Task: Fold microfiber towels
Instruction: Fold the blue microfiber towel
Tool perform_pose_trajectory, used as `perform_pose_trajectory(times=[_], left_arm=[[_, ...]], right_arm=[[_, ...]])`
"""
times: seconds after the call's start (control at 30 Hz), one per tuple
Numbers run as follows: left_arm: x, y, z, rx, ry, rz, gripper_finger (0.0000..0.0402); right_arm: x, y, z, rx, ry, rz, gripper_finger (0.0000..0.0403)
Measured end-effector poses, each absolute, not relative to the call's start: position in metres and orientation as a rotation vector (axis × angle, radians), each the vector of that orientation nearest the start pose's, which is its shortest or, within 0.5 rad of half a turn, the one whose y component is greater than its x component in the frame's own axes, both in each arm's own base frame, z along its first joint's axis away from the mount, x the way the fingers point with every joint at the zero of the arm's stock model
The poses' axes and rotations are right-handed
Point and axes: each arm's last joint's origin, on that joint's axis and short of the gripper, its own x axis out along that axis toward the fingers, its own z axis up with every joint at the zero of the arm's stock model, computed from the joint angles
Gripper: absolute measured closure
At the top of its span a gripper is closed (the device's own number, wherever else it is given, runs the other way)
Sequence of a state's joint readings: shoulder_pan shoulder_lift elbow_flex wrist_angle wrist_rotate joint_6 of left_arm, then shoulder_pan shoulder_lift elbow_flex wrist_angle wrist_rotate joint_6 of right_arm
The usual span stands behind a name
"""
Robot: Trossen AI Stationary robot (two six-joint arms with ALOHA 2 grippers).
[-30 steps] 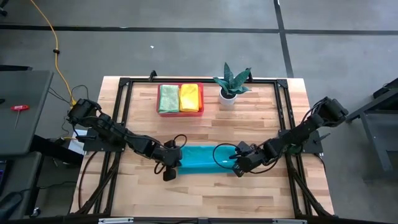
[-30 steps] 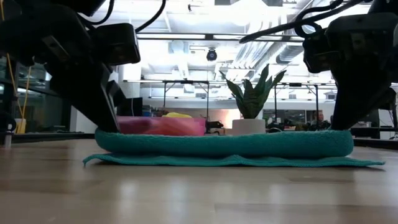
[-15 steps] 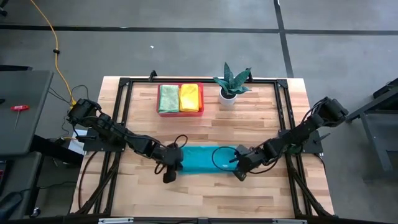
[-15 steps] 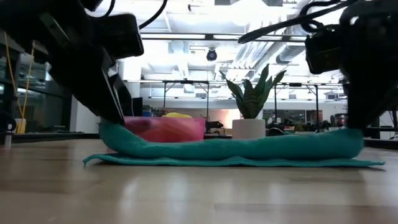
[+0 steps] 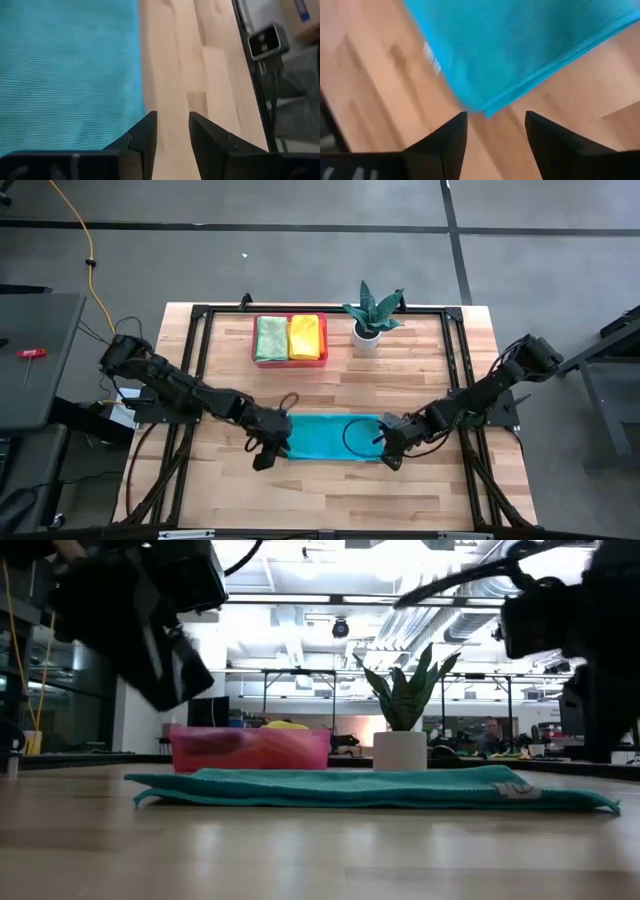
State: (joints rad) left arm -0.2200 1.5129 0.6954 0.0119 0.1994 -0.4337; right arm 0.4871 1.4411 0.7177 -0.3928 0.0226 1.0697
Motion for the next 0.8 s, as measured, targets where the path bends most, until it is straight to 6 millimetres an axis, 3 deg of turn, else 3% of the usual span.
perform_pose_trajectory(times=[0.1,0.27,0.37,0.57,0.8], left_arm=[[0.270,-0.052,0.178,-0.388,0.827,-0.169,0.0298],[0.258,-0.027,0.202,-0.357,0.709,0.006,0.0298],[0.249,-0.021,0.208,-0.425,0.530,0.029,0.0298],[0.214,-0.022,0.184,-0.678,0.260,-0.020,0.0298],[0.194,-0.030,0.167,-0.791,0.195,0.015,0.0298]], right_arm=[[0.221,0.105,0.168,0.704,1.121,-0.315,0.0210],[0.219,0.083,0.171,0.921,1.072,-0.603,0.0210],[0.222,0.079,0.167,1.045,1.043,-0.618,0.0210],[0.226,0.079,0.154,1.186,1.015,-0.684,0.0210],[0.241,0.081,0.131,1.233,1.061,-0.716,0.0210]])
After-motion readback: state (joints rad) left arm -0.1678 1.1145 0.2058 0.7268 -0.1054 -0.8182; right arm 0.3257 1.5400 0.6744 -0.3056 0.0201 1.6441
